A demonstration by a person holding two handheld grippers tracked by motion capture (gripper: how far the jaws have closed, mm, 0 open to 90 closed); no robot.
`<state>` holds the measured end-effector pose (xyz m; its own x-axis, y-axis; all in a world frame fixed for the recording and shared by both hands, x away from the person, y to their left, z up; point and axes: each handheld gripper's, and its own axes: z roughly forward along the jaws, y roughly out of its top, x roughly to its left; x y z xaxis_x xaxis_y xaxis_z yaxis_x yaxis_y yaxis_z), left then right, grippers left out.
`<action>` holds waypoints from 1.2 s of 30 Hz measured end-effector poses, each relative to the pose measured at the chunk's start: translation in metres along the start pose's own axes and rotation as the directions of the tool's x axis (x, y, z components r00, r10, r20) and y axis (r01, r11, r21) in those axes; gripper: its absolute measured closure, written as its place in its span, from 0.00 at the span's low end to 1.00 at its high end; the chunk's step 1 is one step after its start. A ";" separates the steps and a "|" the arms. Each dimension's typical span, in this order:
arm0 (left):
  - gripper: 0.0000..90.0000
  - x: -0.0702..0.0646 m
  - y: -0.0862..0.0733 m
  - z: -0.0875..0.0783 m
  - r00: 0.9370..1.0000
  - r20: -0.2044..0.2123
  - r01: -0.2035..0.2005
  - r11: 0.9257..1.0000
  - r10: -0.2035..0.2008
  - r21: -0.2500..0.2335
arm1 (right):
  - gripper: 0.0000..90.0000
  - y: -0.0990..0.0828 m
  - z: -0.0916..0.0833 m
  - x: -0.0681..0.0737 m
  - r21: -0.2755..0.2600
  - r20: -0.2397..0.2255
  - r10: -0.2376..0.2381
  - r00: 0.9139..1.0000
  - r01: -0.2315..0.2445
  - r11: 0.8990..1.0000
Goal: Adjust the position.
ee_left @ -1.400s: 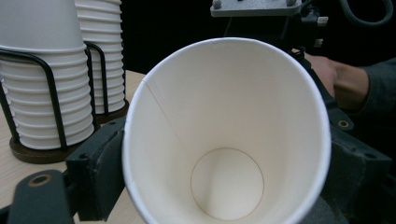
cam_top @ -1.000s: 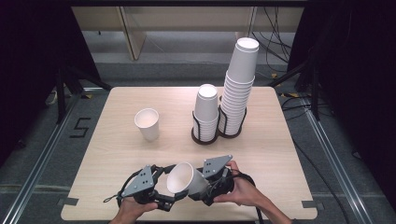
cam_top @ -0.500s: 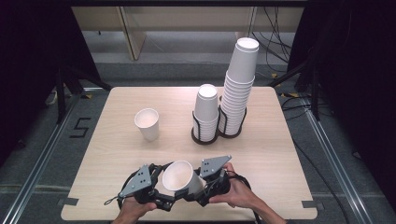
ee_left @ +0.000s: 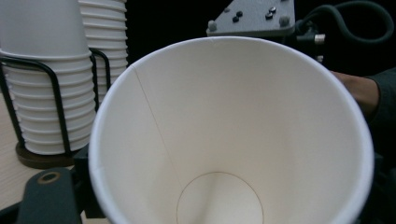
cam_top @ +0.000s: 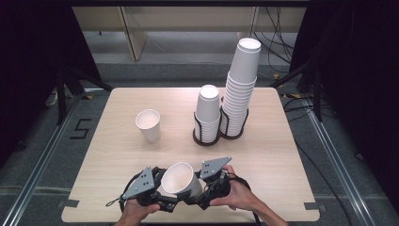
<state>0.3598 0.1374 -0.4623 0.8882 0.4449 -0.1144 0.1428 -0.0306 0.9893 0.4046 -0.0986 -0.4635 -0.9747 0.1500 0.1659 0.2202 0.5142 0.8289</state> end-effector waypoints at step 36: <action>0.19 0.036 -0.002 -0.024 0.910 -0.412 0.002 0.991 0.054 0.136 | 0.21 -0.028 -0.031 -0.016 0.090 0.191 0.028 0.981 -0.046 0.995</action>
<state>0.3812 0.1752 -0.4657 0.6358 0.7717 -0.0128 0.2029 -0.1511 0.9675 0.4129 -0.1417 -0.4728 -0.9426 0.3232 0.0838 0.2674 0.5807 0.7689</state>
